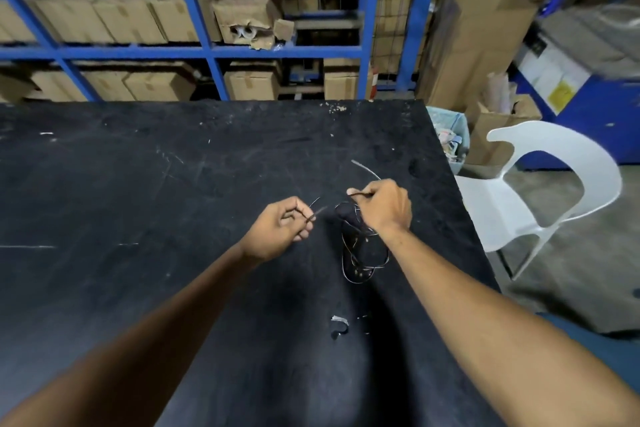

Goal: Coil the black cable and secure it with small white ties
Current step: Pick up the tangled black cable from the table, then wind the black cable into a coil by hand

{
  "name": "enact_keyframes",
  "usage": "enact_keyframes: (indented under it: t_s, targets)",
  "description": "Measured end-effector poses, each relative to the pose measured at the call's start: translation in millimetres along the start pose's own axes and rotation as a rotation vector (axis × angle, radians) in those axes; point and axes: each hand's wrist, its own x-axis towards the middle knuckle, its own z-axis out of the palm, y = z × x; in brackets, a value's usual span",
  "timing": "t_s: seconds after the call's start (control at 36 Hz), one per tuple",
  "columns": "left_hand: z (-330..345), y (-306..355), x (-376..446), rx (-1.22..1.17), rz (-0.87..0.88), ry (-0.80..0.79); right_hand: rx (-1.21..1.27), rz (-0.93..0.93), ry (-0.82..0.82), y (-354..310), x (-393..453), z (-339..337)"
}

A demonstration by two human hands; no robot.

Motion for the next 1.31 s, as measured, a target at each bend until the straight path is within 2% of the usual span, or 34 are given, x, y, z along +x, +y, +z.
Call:
enact_keyframes:
  t_s: [0.14,0.19,0.28,0.36,0.44,0.53,0.67,0.81,0.89,1.06,1.31]
  targets:
    - [6,10,-23,0.098,0.103,-0.100,0.207,-0.105,-0.154,-24,1,-29]
    - [9,17,-29,0.181,0.116,-0.089,0.333,-0.168,-0.224,-34,-2,-38]
    - [9,27,-32,0.240,0.136,0.049,0.551,-0.186,-0.317,-49,-7,-52]
    - [0,38,-25,0.237,0.145,0.272,0.660,-0.218,-0.367,-63,-15,-69]
    - [-15,54,-16,0.035,0.081,0.474,0.556,-0.368,-0.322,-69,-16,-82]
    - [-33,70,-10,-0.072,0.017,0.533,0.435,-0.472,-0.278,-76,-18,-97]
    - [-45,97,-4,-0.101,0.048,0.400,0.388,-0.554,-0.346,-85,-21,-121]
    - [-36,131,-7,-0.383,0.033,0.045,0.334,-0.635,-0.387,-92,-24,-133]
    - [-31,145,-14,-0.558,-0.036,-0.135,0.337,-0.646,-0.357,-93,-24,-138]
    - [-26,157,-18,-0.687,-0.095,-0.197,0.368,-0.581,-0.253,-85,-13,-151]
    - [-34,171,-34,-0.672,-0.020,-0.310,0.317,-0.604,-0.140,-74,4,-159]
